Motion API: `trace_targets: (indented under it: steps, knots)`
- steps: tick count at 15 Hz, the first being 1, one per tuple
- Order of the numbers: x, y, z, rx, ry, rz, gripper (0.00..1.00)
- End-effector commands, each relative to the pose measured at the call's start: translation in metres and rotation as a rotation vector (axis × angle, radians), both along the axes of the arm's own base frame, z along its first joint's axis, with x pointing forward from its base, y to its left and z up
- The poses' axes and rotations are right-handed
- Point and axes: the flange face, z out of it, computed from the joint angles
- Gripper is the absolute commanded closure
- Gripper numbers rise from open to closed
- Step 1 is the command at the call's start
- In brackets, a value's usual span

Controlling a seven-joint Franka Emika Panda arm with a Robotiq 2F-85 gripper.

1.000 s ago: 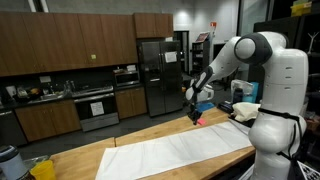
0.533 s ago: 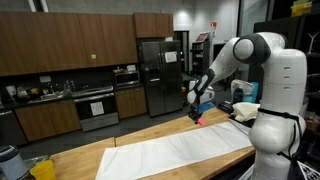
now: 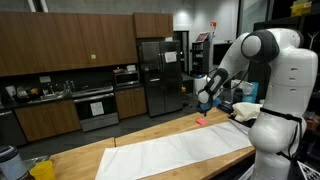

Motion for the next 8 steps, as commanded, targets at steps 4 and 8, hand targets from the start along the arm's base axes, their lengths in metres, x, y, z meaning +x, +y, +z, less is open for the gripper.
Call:
trace_targets:
  steps: [4, 8]
  knots:
    - [-0.011, -0.003, 0.0099, 0.008, -0.009, -0.031, 0.99]
    - [-0.0123, -0.0025, 0.0086, 0.009, -0.006, -0.032, 0.99]
